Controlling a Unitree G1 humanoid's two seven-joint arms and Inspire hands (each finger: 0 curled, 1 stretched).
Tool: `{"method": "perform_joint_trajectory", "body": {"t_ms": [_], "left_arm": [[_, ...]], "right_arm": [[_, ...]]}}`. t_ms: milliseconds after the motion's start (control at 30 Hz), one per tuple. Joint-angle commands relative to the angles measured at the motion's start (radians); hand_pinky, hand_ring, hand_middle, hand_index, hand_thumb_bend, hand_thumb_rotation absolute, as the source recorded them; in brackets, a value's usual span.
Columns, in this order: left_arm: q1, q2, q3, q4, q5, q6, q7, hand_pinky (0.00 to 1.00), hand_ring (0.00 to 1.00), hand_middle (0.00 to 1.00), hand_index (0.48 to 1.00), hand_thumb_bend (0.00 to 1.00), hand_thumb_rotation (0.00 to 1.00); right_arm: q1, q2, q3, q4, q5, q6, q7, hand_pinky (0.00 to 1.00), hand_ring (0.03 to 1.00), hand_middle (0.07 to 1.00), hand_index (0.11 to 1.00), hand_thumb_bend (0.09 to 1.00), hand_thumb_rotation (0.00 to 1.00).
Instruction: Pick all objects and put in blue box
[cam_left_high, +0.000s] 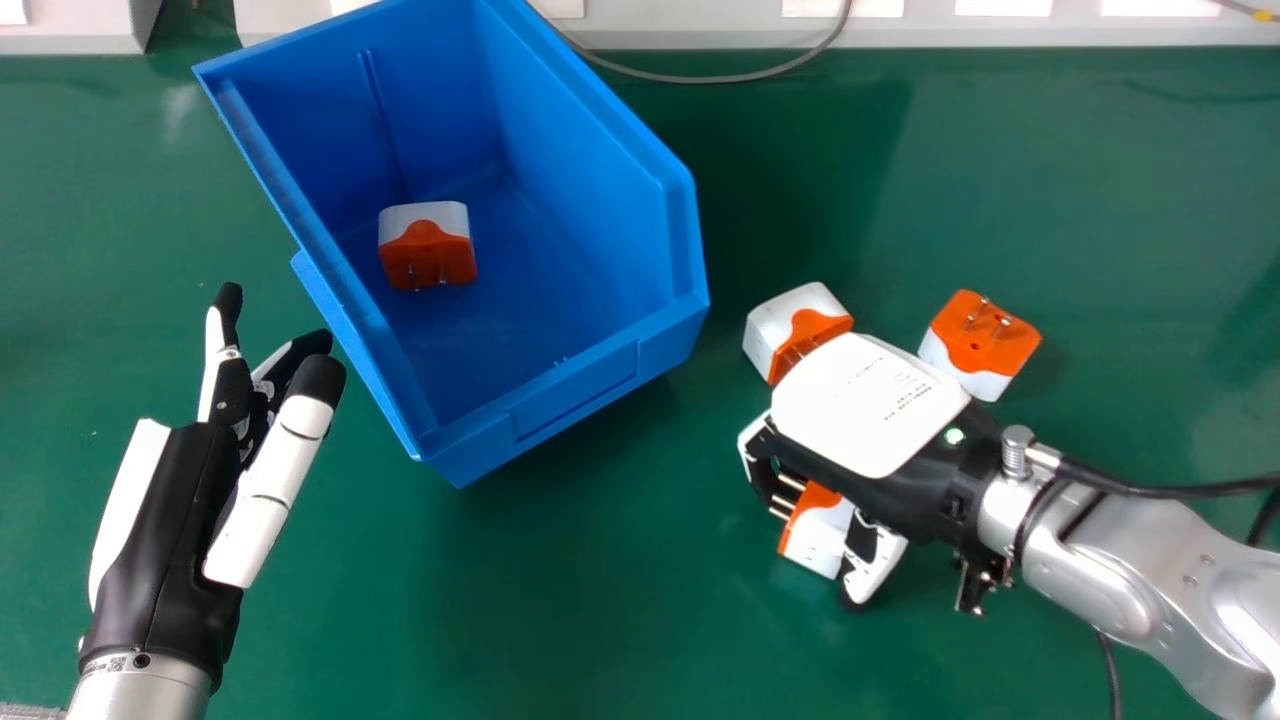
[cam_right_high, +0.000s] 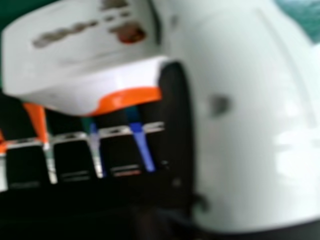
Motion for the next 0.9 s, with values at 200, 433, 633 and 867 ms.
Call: {"method": "perform_joint_trajectory", "body": {"t_ms": [200, 433, 633, 867], "left_arm": [[-0.003, 0.007, 0.002, -0.031, 0.005, 0.006, 0.007, 0.84, 0.89, 0.91, 0.897, 0.70, 0.93], [-0.012, 0.007, 0.000, -0.022, 0.008, 0.010, 0.009, 0.84, 0.89, 0.91, 0.897, 0.71, 0.92], [-0.018, 0.006, -0.003, -0.026, 0.011, 0.015, 0.009, 0.83, 0.89, 0.91, 0.896, 0.71, 0.92], [-0.021, 0.004, -0.006, -0.029, 0.010, 0.021, 0.008, 0.83, 0.89, 0.91, 0.897, 0.71, 0.92]], "right_arm": [[0.123, -0.014, -0.127, -0.401, 0.153, 0.047, 0.161, 0.34, 0.413, 0.483, 0.495, 0.498, 0.00], [0.102, 0.022, -0.202, -0.533, 0.260, 0.007, 0.171, 0.33, 0.419, 0.503, 0.495, 0.496, 0.00], [0.030, 0.097, -0.222, -0.526, 0.299, -0.024, 0.137, 0.32, 0.425, 0.502, 0.505, 0.495, 0.00], [-0.172, 0.219, -0.171, -0.369, 0.194, -0.066, 0.021, 0.33, 0.438, 0.495, 0.495, 0.496, 0.00]]}}
